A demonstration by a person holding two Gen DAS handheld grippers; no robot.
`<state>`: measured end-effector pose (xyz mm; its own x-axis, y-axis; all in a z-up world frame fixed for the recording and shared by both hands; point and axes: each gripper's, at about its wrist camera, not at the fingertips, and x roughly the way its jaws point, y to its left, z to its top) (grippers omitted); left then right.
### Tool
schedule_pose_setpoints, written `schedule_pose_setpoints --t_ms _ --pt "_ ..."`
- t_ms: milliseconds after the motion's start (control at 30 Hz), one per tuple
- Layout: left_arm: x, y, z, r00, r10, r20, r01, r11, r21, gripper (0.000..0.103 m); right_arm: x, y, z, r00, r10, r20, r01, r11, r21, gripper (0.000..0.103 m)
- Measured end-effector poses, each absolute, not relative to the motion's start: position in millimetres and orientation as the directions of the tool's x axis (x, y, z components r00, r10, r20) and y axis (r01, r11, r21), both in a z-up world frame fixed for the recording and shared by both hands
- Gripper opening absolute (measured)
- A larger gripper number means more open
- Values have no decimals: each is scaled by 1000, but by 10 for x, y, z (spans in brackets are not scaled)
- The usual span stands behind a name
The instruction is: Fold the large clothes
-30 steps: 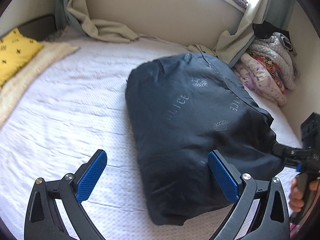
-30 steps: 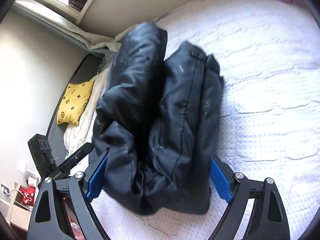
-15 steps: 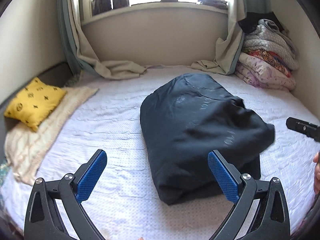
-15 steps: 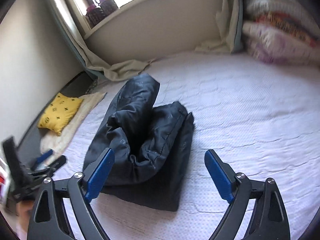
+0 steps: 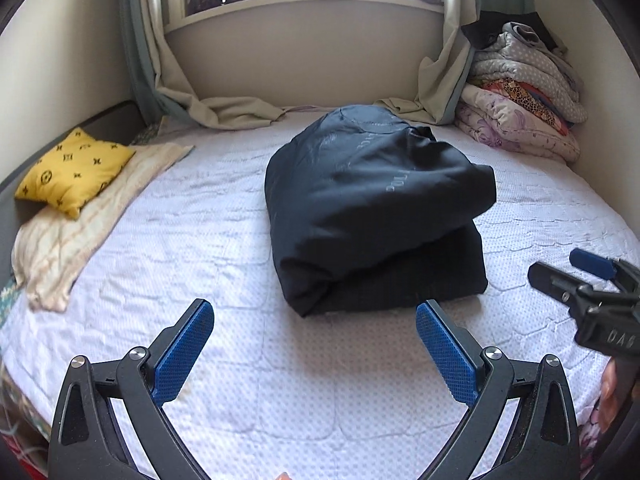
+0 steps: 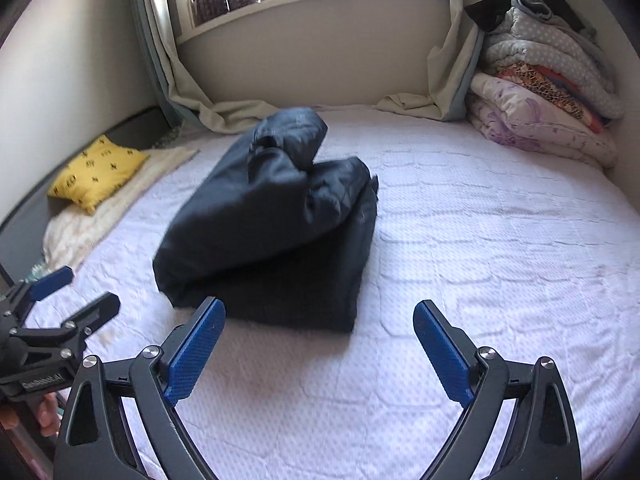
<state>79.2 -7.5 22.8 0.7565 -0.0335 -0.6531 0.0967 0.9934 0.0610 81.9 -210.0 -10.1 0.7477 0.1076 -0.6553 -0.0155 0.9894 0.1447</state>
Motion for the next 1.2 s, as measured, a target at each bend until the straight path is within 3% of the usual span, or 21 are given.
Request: schedule_pose_setpoints --t_ms 267,500,1200 --pt "601 -81 101 768 2 -641 47 997 60 103 698 -2016 -211 727 79 -682 11 992 126 99" --pt "616 -142 12 761 56 -646 41 990 134 103 664 -1990 -259 722 48 -690 17 996 87 99" --pt "672 -183 -96 738 43 -673 46 993 113 103 679 -2009 -379 696 38 -717 25 997 77 99"
